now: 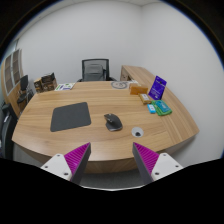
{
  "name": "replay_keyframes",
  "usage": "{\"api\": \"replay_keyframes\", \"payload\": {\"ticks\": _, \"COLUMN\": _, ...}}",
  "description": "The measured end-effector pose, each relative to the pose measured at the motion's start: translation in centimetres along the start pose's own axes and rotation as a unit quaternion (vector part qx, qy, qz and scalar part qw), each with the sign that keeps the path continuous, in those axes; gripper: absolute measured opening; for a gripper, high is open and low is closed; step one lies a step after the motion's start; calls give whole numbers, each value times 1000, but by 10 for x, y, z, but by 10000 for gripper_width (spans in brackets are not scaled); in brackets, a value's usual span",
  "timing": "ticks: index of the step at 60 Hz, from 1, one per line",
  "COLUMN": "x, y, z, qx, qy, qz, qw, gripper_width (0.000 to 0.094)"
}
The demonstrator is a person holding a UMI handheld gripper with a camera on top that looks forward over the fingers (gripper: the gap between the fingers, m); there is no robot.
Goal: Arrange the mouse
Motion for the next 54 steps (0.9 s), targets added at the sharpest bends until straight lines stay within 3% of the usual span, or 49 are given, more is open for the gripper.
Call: {"api": "replay_keyframes", "payload": {"ticks": 54, "x": 78, "y": 215, "z": 36, "qx": -21, "qy": -39, "qz": 33, "qw": 998, "gripper_width": 860}}
Point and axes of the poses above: the point between the fingertips, and its own axes, seen from behind it with the camera up: x to the right, z up, y forward, the way the camera looks, the point moved 8 cm from there along -y, backward, against the way the camera looks, and after that the axes turned 13 degrees about z, right-handed, at the moved point
